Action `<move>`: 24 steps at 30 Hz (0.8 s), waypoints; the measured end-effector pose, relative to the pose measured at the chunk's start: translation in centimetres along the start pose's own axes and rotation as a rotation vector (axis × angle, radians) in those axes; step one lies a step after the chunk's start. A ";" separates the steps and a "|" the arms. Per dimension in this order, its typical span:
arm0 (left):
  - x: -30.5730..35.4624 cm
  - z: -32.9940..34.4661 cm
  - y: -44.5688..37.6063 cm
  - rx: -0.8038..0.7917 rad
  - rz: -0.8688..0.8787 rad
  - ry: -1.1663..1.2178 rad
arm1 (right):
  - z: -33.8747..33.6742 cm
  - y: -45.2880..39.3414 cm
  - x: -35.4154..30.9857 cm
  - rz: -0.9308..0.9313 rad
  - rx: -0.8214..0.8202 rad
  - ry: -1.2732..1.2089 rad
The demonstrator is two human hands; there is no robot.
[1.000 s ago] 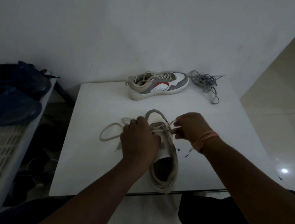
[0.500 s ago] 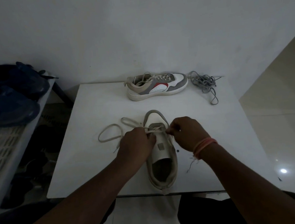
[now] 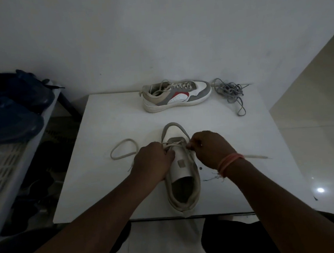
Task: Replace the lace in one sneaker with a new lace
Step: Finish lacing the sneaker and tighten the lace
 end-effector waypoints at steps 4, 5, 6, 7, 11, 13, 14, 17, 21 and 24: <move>0.0 -0.2 0.1 -0.022 -0.009 0.059 | -2.2 -0.3 4.0 0.447 0.154 0.328; -0.1 -0.2 0.1 -0.029 -0.005 0.054 | -2.6 -0.1 4.6 0.522 0.125 0.369; -0.1 -0.3 0.0 -0.033 -0.009 0.049 | -2.5 0.1 4.9 0.546 0.084 0.393; -0.1 -0.2 0.0 -0.031 -0.011 0.055 | -2.2 0.2 4.7 0.513 0.038 0.408; -0.1 -0.1 -0.1 -0.033 -0.001 0.075 | -0.9 0.1 1.8 0.119 -0.020 0.148; -0.2 -0.1 -0.1 -0.030 0.007 0.080 | -0.6 0.3 0.2 -0.016 -0.076 -0.032; -0.2 -0.2 -0.1 -0.029 0.011 0.079 | -0.5 0.3 -0.1 -0.046 -0.101 -0.032; -0.3 -0.1 -0.1 -0.020 0.006 0.070 | -0.6 -0.3 1.6 0.109 0.006 0.189; -0.2 -0.2 -0.2 -0.018 -0.024 0.036 | -1.9 -0.1 4.9 0.503 0.069 0.427; 0.2 -0.4 -0.1 -0.023 -0.019 0.017 | -1.3 -0.2 4.0 0.289 0.028 0.345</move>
Point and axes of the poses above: each hand's wrist, its own y-axis away from the middle knuckle, its own z-axis out of the palm, x = y × z, the point moved 1 cm from there along -y, towards the middle knuckle, and after that the axes turned 11 degrees about z, right-handed, at the moved point
